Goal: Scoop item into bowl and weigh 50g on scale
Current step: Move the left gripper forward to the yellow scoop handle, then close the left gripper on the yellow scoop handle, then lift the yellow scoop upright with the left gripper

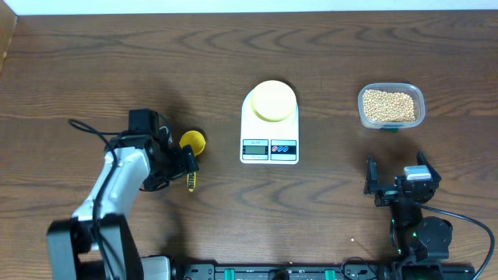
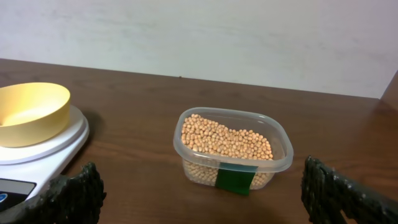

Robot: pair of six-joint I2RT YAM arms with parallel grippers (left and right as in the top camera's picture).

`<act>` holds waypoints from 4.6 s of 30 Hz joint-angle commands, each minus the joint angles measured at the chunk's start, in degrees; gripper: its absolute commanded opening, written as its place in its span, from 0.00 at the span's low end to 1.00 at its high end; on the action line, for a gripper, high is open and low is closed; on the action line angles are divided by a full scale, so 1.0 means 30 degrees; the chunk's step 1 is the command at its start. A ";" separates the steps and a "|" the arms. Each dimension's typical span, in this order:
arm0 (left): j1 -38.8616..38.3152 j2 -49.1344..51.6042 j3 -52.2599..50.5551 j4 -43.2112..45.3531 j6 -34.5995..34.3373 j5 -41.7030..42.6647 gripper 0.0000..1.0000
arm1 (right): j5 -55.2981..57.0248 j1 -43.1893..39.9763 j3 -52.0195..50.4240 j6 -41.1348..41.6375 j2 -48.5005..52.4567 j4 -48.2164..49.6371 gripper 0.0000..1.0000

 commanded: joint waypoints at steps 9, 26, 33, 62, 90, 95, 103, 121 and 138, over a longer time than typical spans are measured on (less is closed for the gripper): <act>0.0080 0.2761 0.0124 0.2426 0.3388 0.2696 0.84 | 0.0138 -0.0073 -0.0080 -0.0044 -0.0066 -0.0022 0.99; 0.0066 0.4845 -0.0073 0.2674 0.5246 0.4051 0.62 | 0.0138 -0.0073 -0.0080 -0.0044 -0.0066 -0.0029 0.99; 0.0066 0.4969 -0.0073 0.2623 0.4488 0.4029 0.52 | 0.0138 -0.0073 -0.0080 -0.0044 -0.0066 -0.0022 0.99; 0.0066 0.4962 -0.0066 0.2718 0.2805 0.3847 0.24 | 0.0138 -0.0073 -0.0080 -0.0044 -0.0066 -0.0022 0.99; 0.0087 0.3483 0.0066 0.2885 0.2295 0.8750 0.08 | 0.0138 -0.0073 -0.0080 -0.0044 -0.0066 -0.0022 0.99; 0.0087 0.2098 0.0066 0.3475 0.1472 1.0754 0.08 | 0.0138 -0.0073 -0.0080 -0.0044 -0.0066 -0.0022 0.99; 0.0087 -0.0313 0.0066 0.6717 -0.6659 1.0761 0.07 | 0.0138 -0.0073 -0.0080 -0.0044 -0.0066 -0.0022 0.99; 0.0087 -0.1399 0.0066 1.4098 -1.1147 1.0761 0.07 | 0.0138 -0.0073 -0.0080 -0.0044 -0.0066 -0.0022 0.99; 0.0080 -0.1399 0.0066 1.8149 -1.1693 1.0761 0.07 | 0.0138 -0.0073 -0.0080 -0.0044 -0.0066 -0.0022 0.99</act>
